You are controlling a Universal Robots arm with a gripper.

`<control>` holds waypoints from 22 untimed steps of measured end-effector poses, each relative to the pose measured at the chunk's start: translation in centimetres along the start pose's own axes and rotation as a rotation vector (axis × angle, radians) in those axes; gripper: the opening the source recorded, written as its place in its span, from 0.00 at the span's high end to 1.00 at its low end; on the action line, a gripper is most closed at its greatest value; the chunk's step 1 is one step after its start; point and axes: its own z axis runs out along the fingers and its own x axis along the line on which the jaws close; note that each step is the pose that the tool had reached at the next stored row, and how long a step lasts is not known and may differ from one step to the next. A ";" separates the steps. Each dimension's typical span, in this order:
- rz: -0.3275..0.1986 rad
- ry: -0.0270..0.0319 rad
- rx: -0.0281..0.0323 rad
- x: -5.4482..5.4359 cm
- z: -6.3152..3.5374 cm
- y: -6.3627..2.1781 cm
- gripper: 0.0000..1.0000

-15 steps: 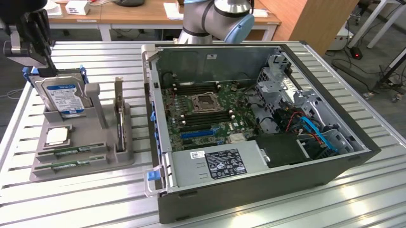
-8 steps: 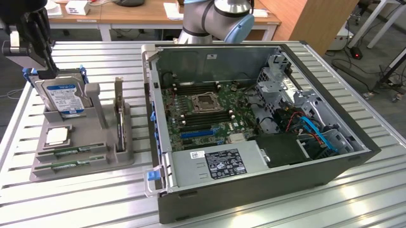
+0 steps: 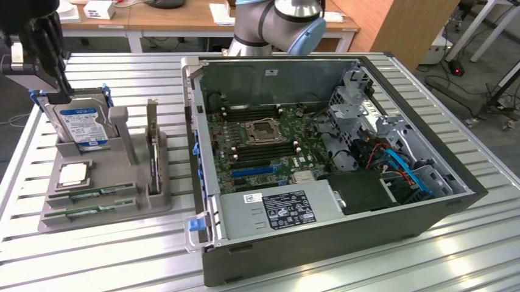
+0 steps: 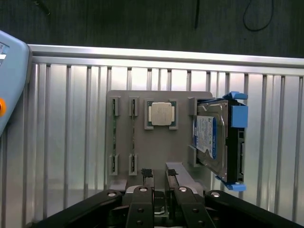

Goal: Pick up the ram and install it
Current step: 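Pick up the ram and move it above insertion slot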

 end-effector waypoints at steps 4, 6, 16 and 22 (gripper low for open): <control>0.000 0.0000 0.0000 0.5 -0.01 0.01 0.77; 0.000 0.0000 0.0000 0.8 -0.02 0.02 0.77; 0.000 0.0000 0.0000 1.1 -0.04 0.03 0.77; 0.000 0.0000 0.0000 1.1 -0.04 0.03 0.70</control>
